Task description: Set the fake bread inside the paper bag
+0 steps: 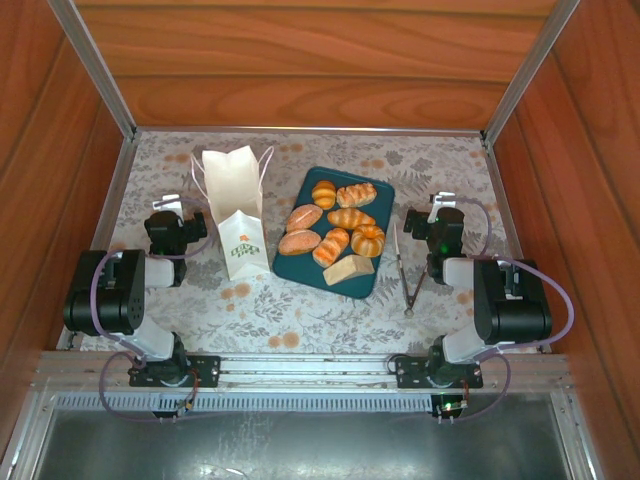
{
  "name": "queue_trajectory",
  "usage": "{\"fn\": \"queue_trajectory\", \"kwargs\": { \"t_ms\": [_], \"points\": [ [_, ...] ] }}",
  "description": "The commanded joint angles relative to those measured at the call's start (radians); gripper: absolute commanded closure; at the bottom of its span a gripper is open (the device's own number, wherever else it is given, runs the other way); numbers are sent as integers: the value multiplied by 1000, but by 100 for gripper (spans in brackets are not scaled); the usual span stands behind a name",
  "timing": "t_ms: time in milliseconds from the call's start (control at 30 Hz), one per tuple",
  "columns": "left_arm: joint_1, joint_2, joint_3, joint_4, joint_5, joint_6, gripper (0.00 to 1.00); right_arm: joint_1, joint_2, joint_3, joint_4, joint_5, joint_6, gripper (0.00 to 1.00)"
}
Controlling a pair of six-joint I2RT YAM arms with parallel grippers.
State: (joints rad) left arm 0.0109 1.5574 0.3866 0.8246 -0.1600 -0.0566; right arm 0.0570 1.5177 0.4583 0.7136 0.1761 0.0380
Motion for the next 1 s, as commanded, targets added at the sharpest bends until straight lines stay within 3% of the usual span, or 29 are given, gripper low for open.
{"fn": "queue_trajectory", "kwargs": {
  "t_ms": [0,167,300,467,567,733,867,967],
  "points": [
    [-2,-93,-36,25,-42,-22,0,-11,-99,3,-64,-3,-7,0],
    [29,-188,-69,-11,-239,-138,0,-11,-218,23,-184,48,30,0],
    [30,-248,-55,-86,-252,-147,0,-19,-281,89,-351,68,139,0],
    [30,-422,22,-379,-348,-252,0,-27,-325,270,-713,148,451,0],
    [31,-537,75,-567,-314,-317,0,-39,-323,377,-856,-11,381,0],
    [31,-704,172,-878,-246,-420,0,-39,-370,400,-927,-169,444,0],
    [32,-744,314,-1143,-175,-445,0,-29,-393,424,-1064,-301,476,1],
    [31,-753,407,-1278,-100,-447,0,-12,-395,461,-1210,-334,447,3]
  ]
}}
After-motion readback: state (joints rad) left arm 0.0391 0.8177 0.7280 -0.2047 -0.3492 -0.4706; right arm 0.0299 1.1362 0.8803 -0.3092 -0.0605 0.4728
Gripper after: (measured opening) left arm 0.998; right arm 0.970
